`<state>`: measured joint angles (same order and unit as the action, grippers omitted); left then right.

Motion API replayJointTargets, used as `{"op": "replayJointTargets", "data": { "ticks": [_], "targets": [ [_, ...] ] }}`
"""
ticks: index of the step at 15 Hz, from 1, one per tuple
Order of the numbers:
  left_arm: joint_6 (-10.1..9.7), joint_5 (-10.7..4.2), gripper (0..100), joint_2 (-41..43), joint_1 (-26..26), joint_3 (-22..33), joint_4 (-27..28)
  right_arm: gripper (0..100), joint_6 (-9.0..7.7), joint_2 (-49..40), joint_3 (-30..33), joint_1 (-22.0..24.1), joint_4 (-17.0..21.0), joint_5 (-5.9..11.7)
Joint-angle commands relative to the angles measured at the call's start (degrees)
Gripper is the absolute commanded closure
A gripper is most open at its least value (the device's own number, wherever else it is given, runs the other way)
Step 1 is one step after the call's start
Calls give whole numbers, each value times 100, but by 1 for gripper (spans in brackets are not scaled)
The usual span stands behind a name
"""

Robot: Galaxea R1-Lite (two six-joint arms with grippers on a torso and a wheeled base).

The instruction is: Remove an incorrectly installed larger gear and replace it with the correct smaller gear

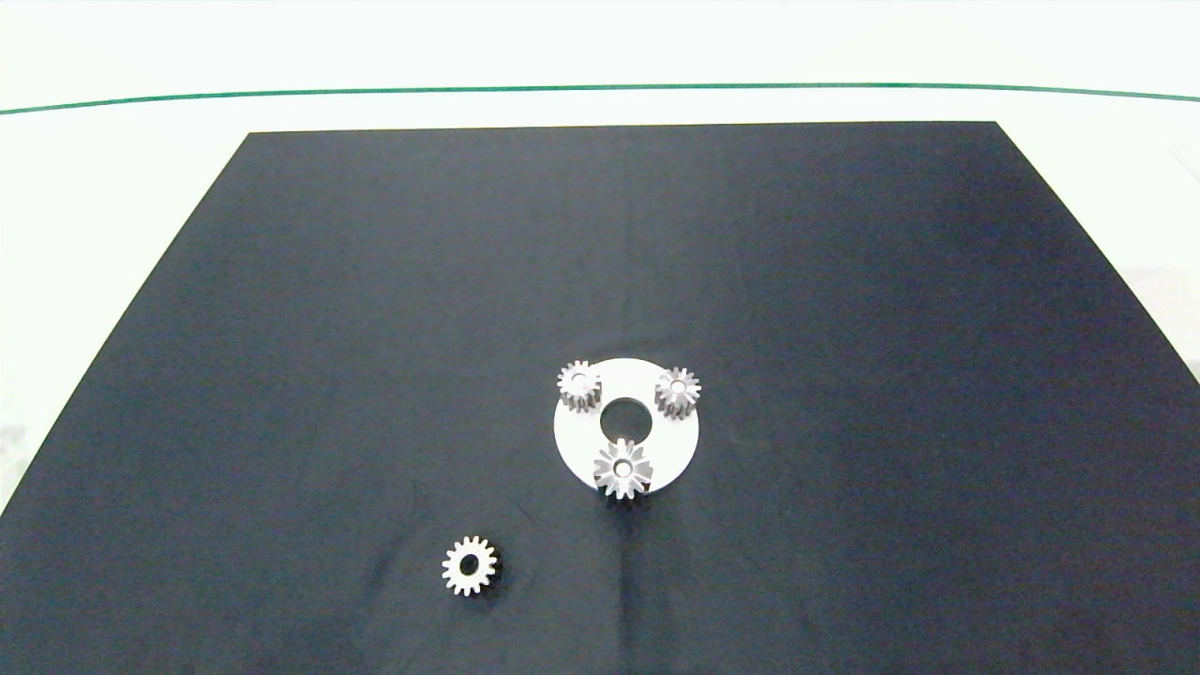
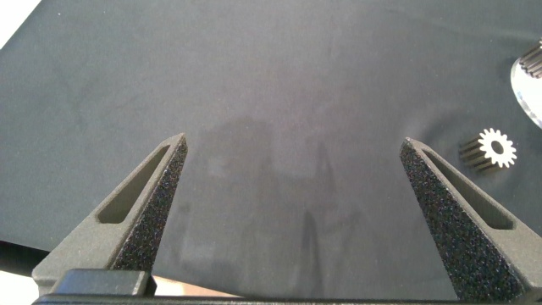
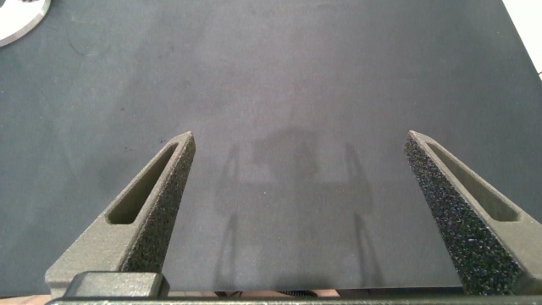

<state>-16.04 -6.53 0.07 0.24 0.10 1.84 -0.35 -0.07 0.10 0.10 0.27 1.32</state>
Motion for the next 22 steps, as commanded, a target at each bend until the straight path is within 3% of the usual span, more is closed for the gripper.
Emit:
{"op": "replayJointTargets", "data": {
  "ticks": [1,13,14,15,17,18,19,21,22],
  "targets": [
    [5,3,0,-7,2,-1,0,0,-9,7,-1,-1,0,0],
    [128,29,0,-16,2,-1,9,0,-88,7,8,8,43,-9],
    [128,21,0,-7,2,-1,9,0,-140,34,25,-1,70,18],
    [128,12,0,-7,2,-1,9,0,-307,95,34,8,79,44],
    [198,29,0,-7,2,17,9,0,-343,139,34,61,79,62],
    [339,21,0,-78,20,96,18,0,-343,166,34,78,79,70],
    [400,21,0,-157,2,333,194,0,-369,245,34,131,79,88],
    [400,21,0,-500,-16,1344,1292,0,-589,684,368,271,87,106],
    [409,29,0,-710,-42,1924,1873,0,-597,1036,685,324,254,106]
  ]
}}
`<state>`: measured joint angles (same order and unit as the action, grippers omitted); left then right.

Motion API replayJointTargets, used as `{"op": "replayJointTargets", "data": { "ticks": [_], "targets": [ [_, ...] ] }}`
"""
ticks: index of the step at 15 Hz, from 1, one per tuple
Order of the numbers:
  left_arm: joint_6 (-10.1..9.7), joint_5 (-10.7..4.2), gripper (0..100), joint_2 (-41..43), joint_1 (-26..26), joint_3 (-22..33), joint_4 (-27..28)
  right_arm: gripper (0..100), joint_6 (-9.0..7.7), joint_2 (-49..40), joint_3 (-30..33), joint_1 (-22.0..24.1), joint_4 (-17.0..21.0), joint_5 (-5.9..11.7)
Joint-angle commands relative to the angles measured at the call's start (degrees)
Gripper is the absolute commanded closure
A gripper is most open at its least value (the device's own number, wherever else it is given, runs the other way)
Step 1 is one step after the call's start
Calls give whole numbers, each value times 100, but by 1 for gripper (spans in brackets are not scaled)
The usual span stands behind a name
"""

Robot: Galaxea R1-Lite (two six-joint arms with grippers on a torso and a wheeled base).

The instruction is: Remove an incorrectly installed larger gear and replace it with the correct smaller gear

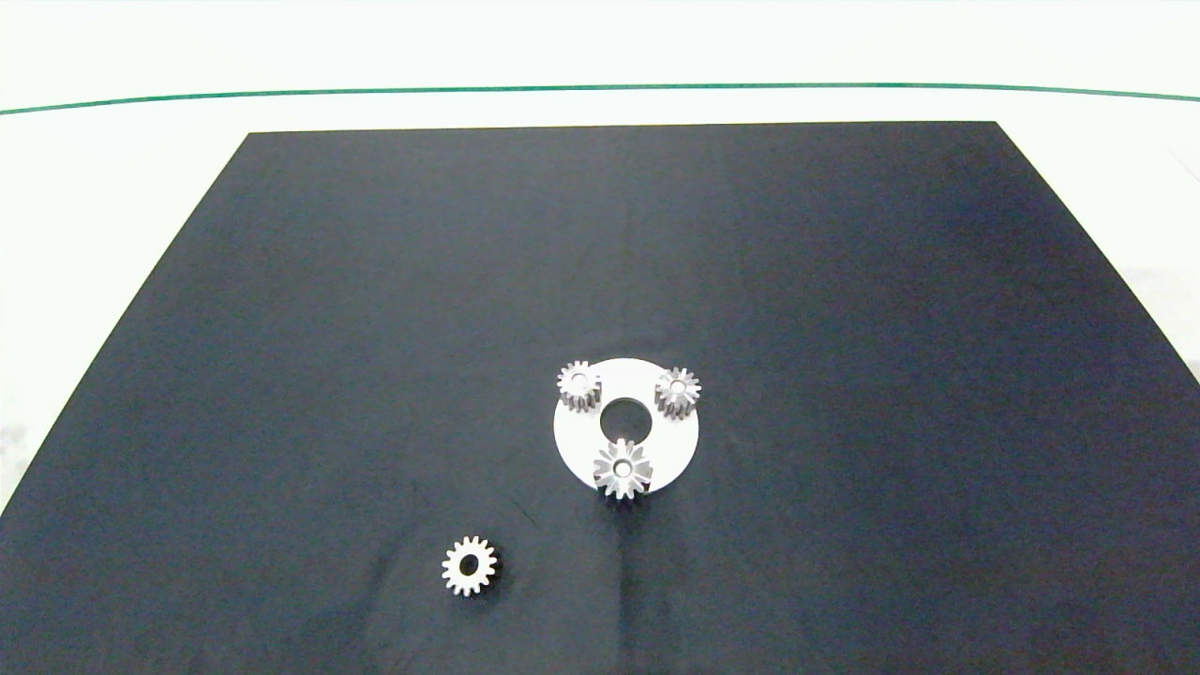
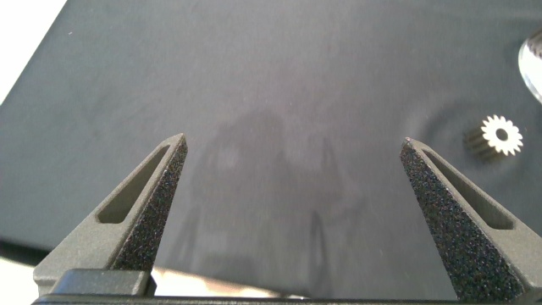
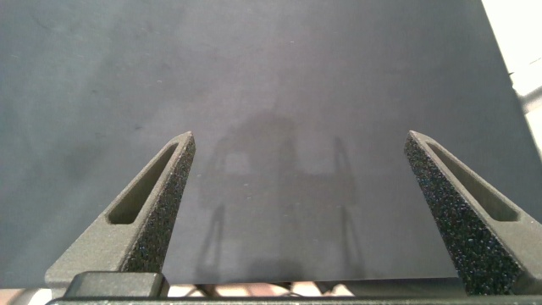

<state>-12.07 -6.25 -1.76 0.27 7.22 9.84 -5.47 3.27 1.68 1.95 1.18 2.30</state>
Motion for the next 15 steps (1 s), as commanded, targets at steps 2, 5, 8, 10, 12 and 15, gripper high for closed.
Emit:
{"op": "replayJointTargets", "data": {
  "ticks": [2,5,8,10,12,15],
  "targets": [
    [12,10,0,-1319,-194,2223,1714,0,-121,1378,1440,174,945,7],
    [3,10,0,-3041,-176,3550,1996,0,-358,2442,3031,174,2589,-11],
    [3,10,0,-4333,-211,5237,3569,0,-463,3426,3901,183,3257,33],
    [3,10,0,-5054,-211,6187,4290,0,-455,4208,4428,174,3661,297],
    [-24,10,0,-5643,-203,6898,4861,0,-463,4876,4815,139,4039,367],
    [-24,10,0,-6320,-185,7584,5696,0,-463,5536,5096,-63,4171,701]
  ]
}}
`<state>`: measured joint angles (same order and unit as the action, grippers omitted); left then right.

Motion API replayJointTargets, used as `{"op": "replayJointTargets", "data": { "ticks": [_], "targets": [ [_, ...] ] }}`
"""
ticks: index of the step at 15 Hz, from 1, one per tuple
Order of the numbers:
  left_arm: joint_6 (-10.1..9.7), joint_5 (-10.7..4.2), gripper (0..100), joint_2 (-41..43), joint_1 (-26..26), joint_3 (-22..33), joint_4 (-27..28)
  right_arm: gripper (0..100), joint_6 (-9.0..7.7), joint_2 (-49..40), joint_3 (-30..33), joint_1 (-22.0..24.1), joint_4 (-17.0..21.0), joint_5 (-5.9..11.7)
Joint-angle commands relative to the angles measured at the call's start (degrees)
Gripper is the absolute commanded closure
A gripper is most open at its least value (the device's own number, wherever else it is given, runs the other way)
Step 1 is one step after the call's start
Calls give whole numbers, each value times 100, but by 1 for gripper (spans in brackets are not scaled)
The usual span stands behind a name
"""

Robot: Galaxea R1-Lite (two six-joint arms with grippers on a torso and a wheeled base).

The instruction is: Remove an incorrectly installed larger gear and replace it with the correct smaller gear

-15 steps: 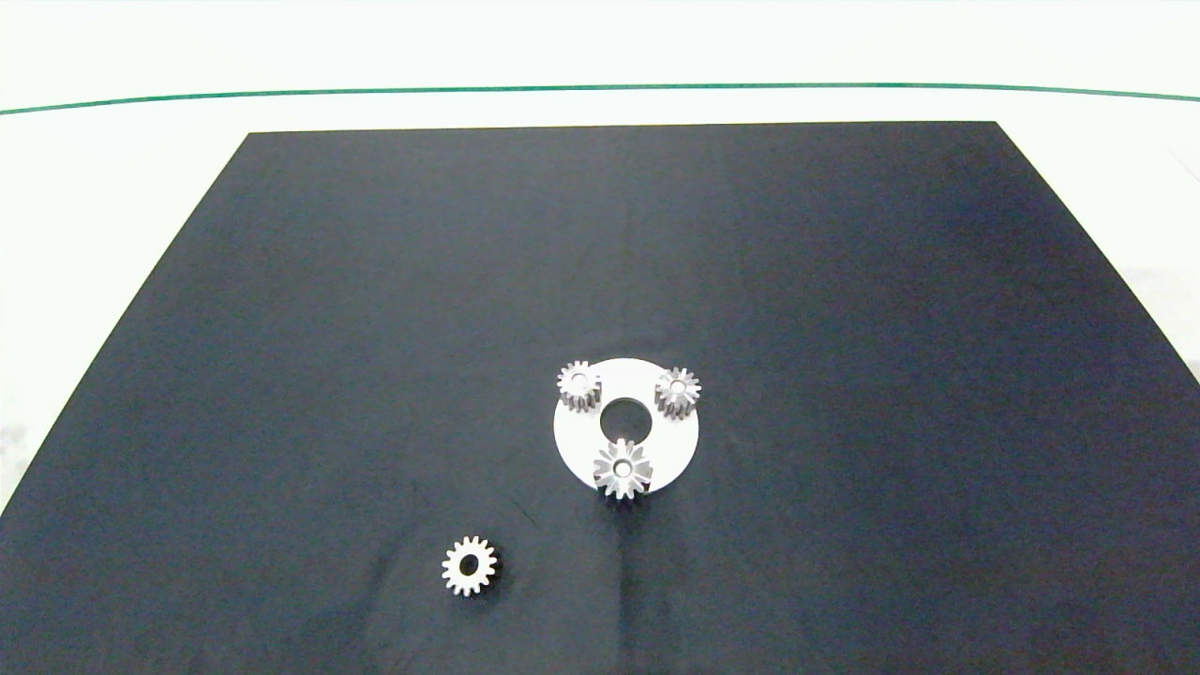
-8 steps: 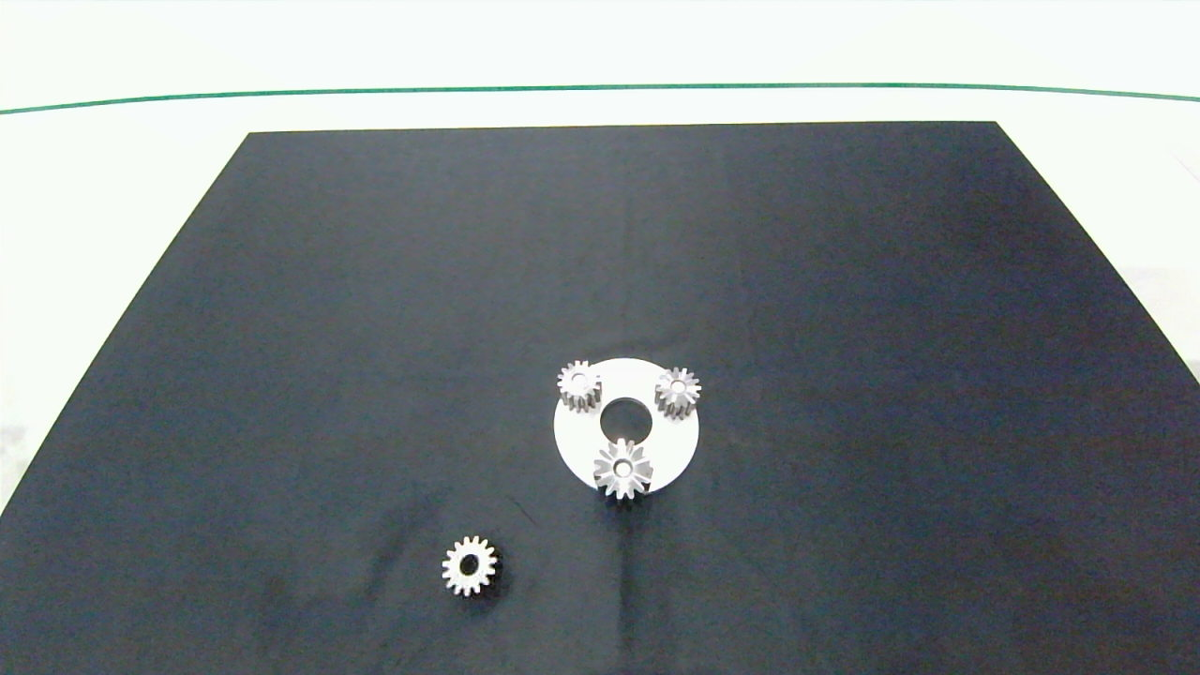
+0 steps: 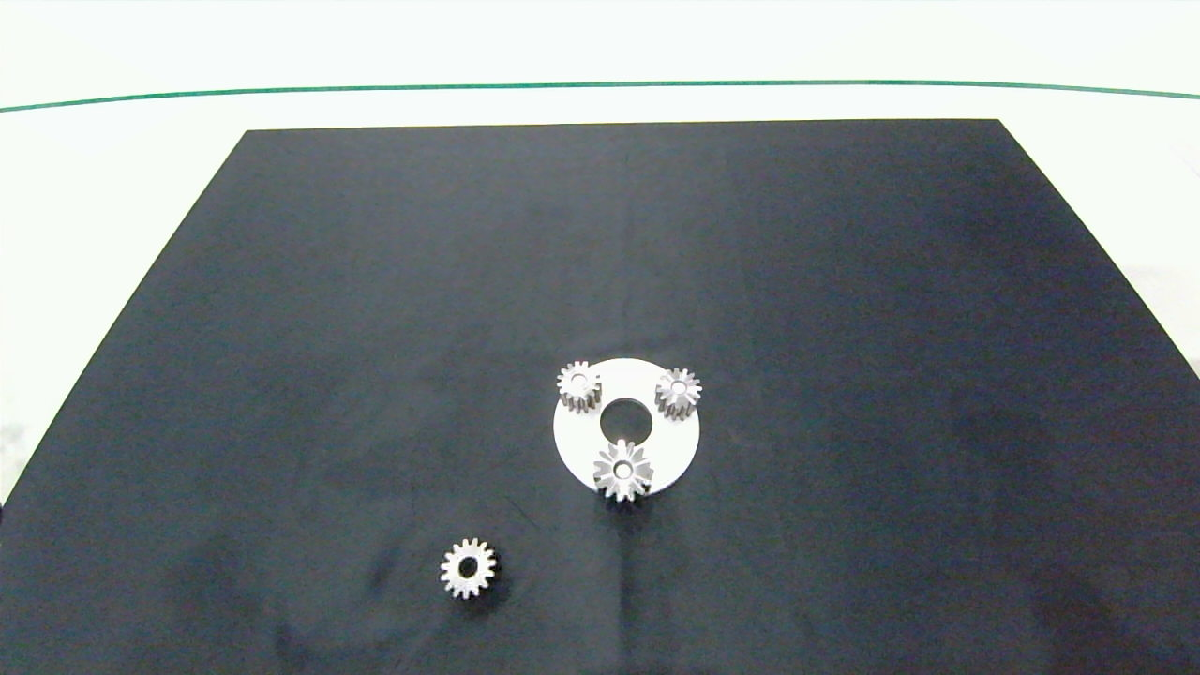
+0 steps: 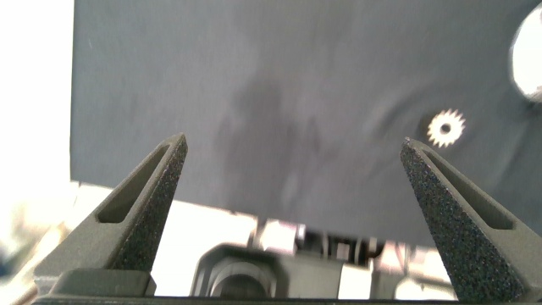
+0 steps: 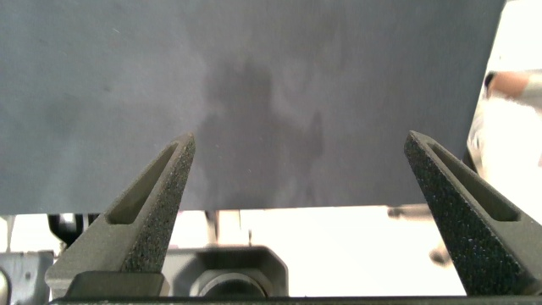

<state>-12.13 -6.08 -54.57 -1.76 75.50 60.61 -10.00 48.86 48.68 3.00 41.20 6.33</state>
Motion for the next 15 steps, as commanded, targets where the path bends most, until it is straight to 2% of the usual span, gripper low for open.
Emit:
{"op": "replayJointTargets", "data": {
  "ticks": [1,2,4,5,8,11,12,13,14,15],
  "targets": [
    [-18,-7,0,-1320,9,914,803,0,-11,1354,678,-291,177,527],
    [-18,-7,0,-1478,0,976,803,0,-11,1556,907,-317,248,536],
    [0,-7,0,-1636,-18,993,812,0,-2,1864,1425,-361,801,536],
    [0,-16,0,-1777,-18,967,812,0,42,2084,1917,-414,1338,527],
    [9,-16,0,-1821,-141,976,803,0,42,2198,2058,-423,1364,519],
    [0,-25,0,-1812,-273,985,794,0,94,2260,2137,-836,1373,457],
    [0,-33,0,-1759,-264,1011,803,0,200,2295,2146,-959,1364,422],
    [0,-33,0,-1707,-255,1046,812,0,420,2427,2216,-1258,1346,431],
    [0,-33,0,-1592,-255,1064,812,0,710,2646,2506,-1680,1294,475],
    [0,-33,0,-1504,-264,1081,812,0,929,2910,2875,-2066,1338,492]
  ]
}}
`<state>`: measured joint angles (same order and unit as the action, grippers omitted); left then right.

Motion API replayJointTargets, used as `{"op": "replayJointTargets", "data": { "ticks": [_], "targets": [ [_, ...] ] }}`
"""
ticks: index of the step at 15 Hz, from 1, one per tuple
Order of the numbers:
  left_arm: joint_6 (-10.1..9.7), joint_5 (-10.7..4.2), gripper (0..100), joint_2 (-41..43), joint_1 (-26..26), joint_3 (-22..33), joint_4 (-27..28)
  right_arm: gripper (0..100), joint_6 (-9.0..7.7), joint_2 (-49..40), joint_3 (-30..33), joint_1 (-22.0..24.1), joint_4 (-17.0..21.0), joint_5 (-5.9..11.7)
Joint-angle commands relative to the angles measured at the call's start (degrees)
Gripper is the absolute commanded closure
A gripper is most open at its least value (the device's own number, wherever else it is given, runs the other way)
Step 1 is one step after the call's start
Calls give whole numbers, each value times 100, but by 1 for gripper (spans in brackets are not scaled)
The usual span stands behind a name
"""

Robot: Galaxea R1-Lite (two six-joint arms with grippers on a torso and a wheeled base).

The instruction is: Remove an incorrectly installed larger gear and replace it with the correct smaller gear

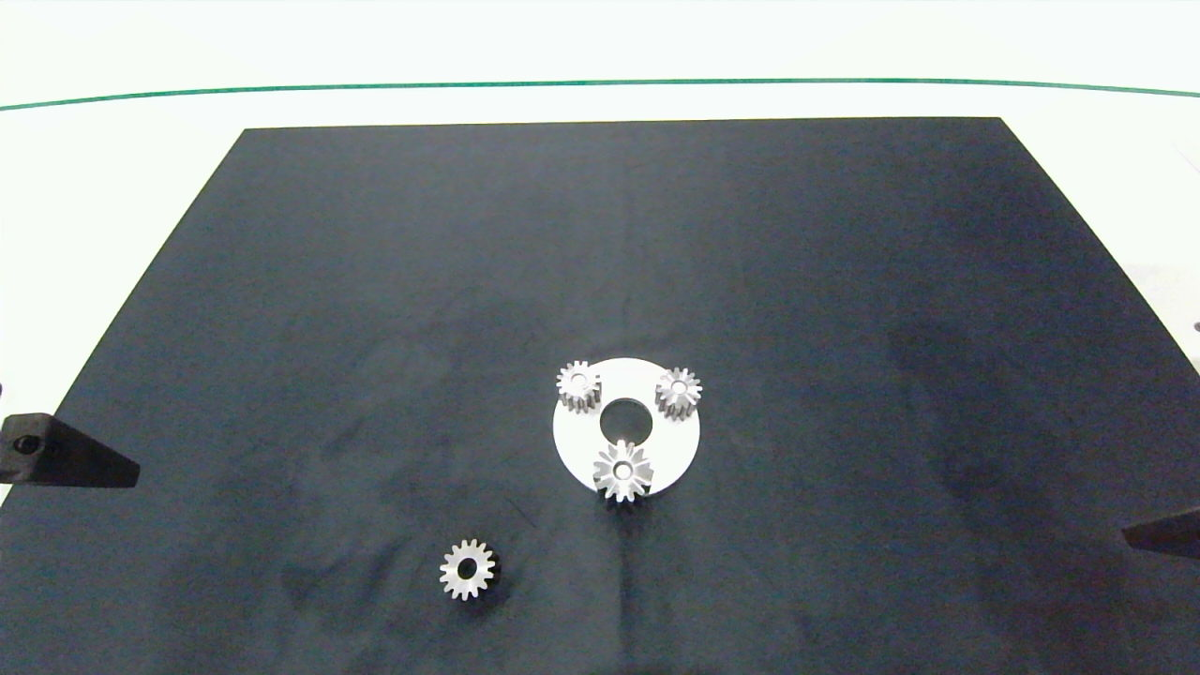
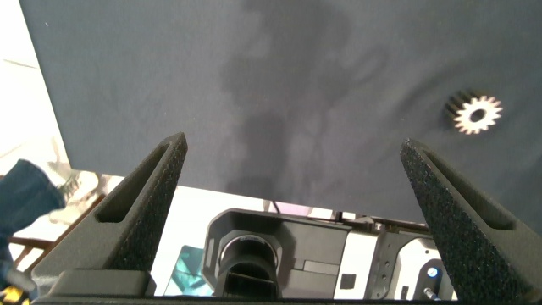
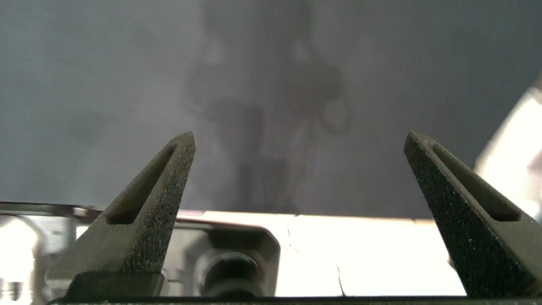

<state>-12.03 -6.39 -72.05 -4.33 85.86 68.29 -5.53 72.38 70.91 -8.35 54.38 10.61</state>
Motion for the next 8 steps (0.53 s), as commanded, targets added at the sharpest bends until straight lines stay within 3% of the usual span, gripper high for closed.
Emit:
{"op": "replayJointTargets", "data": {
  "ticks": [1,3,4,7,8],
  "targets": [
    [-10,-3,0,305,-15,54,44,0,527,708,889,-1125,55,82],
    [-1,-3,0,437,-15,63,44,0,589,1235,1803,-1951,811,205],
    [8,-3,0,490,-24,63,44,0,676,1393,2005,-2364,978,240],
    [8,-3,0,622,-165,63,44,0,668,1833,2058,-3454,969,952],
    [8,-3,0,648,-235,54,44,0,650,1965,2085,-3753,969,1058]
  ]
}}
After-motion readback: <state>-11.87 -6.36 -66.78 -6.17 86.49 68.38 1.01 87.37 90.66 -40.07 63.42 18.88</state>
